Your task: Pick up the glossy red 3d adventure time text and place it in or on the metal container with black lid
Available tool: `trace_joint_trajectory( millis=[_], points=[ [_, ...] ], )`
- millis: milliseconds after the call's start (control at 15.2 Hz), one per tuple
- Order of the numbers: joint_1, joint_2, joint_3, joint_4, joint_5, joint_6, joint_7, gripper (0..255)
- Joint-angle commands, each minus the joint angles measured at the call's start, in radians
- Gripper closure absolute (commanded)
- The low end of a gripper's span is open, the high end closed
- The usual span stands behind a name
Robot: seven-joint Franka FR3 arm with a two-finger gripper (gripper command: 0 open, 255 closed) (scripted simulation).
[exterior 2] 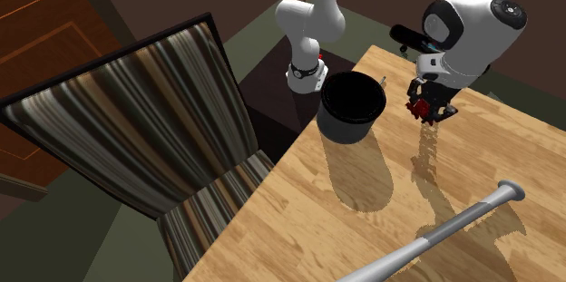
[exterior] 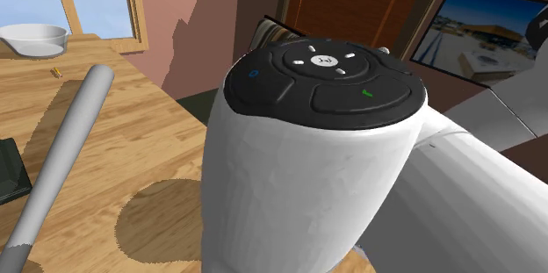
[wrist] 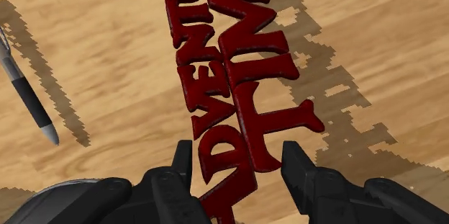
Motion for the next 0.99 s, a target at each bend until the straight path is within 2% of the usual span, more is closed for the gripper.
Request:
trace_joint_trajectory(
  millis=[0, 924],
  points=[
    [0.008, -0.012, -0.017, 0.017, 0.0, -0.029, -0.001, 255],
    [0.025, -0.05, -0.109, 0.164, -0.022, -0.221, 0.0, 255]
  ],
)
